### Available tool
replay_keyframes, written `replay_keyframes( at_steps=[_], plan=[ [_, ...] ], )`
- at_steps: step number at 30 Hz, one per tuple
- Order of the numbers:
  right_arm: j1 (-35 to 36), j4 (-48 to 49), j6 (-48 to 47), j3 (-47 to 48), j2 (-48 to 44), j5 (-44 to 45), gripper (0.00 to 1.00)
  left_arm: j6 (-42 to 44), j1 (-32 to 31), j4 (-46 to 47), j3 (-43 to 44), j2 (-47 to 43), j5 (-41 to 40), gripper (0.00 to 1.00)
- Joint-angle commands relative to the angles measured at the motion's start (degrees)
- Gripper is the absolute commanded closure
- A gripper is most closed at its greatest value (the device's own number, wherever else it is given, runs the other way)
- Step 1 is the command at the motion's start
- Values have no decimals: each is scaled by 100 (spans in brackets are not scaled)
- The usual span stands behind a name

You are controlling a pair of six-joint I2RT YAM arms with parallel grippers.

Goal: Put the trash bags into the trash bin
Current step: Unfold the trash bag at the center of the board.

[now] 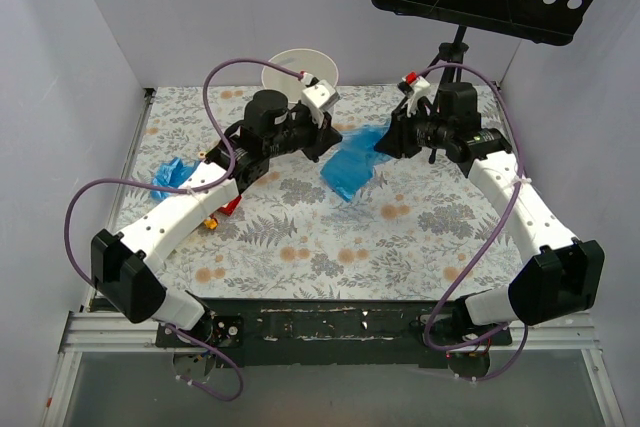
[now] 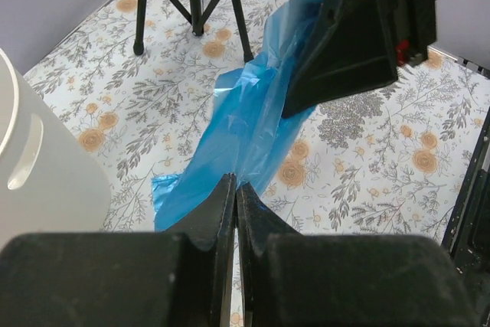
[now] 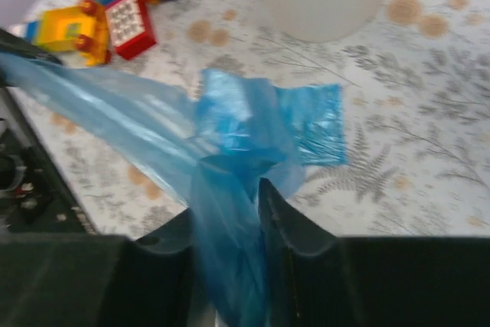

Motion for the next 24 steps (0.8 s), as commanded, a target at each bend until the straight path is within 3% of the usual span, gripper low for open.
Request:
replay_keyframes(
  at_steps=[1,3,4,6,9,18,23,24],
  plan=[
    [19,504,80,-26,-56,-2055,79,86,25,165,-63,-405,-23,100],
    [46,531,142,9,-73,-2171,98,-10,25,323,-80,-405,-189,100],
    [54,462,142,44,-82,-2024,99,-115,25,393,-89,-397,-208,98],
    [63,391,212,106,-117,-1602,99,-500,34,507,-36,-344,-199,36],
    [55,400,230,220,-135,-1197,99,-1134,25,561,25,-256,107,4],
    [98,470,300,642,-3,-449,99,-2339,25,772,104,297,-94,3],
    [177,531,336,695,6,-308,99,-2524,25,850,254,824,-489,22],
    [204,540,336,678,6,-247,99,-2559,25,894,280,886,-472,30]
  ],
)
